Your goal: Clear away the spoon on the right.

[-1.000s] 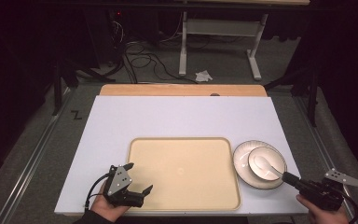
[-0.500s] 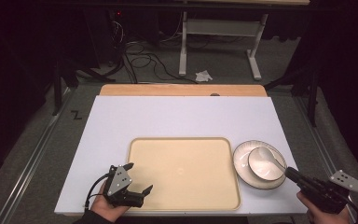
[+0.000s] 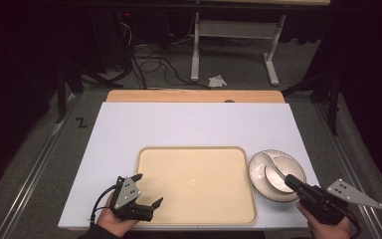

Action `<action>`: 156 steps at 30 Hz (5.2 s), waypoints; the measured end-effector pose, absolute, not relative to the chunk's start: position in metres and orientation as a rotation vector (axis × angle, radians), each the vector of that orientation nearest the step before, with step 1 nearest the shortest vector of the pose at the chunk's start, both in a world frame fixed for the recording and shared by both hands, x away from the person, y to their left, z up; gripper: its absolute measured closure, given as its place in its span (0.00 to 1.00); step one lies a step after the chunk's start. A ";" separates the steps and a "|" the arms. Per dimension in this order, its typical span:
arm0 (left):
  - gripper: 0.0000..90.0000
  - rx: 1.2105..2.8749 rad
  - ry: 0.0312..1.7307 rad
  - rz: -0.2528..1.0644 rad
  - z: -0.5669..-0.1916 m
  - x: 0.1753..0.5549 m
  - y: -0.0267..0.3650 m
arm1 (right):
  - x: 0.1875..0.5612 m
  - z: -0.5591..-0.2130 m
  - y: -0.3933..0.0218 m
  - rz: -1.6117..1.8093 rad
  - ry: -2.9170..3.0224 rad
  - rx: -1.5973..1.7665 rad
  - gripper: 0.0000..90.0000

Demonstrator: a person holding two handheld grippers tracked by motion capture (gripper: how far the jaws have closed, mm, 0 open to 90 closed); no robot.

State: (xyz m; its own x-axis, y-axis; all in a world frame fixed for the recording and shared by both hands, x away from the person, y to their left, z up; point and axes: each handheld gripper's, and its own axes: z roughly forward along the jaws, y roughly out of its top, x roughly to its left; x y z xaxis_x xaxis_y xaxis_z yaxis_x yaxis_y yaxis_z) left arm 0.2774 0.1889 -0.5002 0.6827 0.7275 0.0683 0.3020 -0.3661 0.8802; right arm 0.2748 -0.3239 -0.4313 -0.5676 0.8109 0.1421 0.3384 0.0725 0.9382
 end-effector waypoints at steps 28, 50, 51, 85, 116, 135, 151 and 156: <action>0.03 1.950 0.789 0.573 -0.499 0.277 0.189 | 0.293 -0.449 -0.248 1.475 1.928 1.056 0.97; 0.03 1.949 0.786 0.570 -0.499 0.277 0.190 | 0.306 -0.484 -0.197 1.431 2.056 1.000 0.97; 0.03 1.949 0.786 0.571 -0.498 0.277 0.190 | 0.305 -0.485 -0.197 1.434 2.058 1.002 0.96; 0.03 1.961 0.781 0.578 -0.499 0.276 0.188 | 0.301 -0.491 -0.204 1.383 2.089 1.043 0.88; 0.04 1.949 0.773 0.578 -0.497 0.275 0.190 | 0.393 -0.501 -0.143 0.891 2.292 1.192 1.00; 0.04 1.954 0.773 0.579 -0.497 0.275 0.189 | 0.319 -0.496 -0.148 0.948 2.404 0.978 1.00; 0.04 1.956 0.777 0.580 -0.498 0.274 0.188 | 0.319 -0.504 -0.165 0.894 2.415 1.010 1.00; 0.04 1.951 0.778 0.579 -0.498 0.274 0.189 | 0.317 -0.498 -0.168 0.970 2.394 0.994 1.00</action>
State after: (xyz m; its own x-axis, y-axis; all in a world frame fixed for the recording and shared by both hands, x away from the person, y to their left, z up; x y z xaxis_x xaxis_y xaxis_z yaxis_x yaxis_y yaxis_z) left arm 0.2744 0.1889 -0.4978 0.6885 0.7207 0.0811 0.2842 -0.3711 0.8840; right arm 0.3166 -0.1675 -0.4980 -0.6818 0.7279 -0.0729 0.4721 0.5139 0.7162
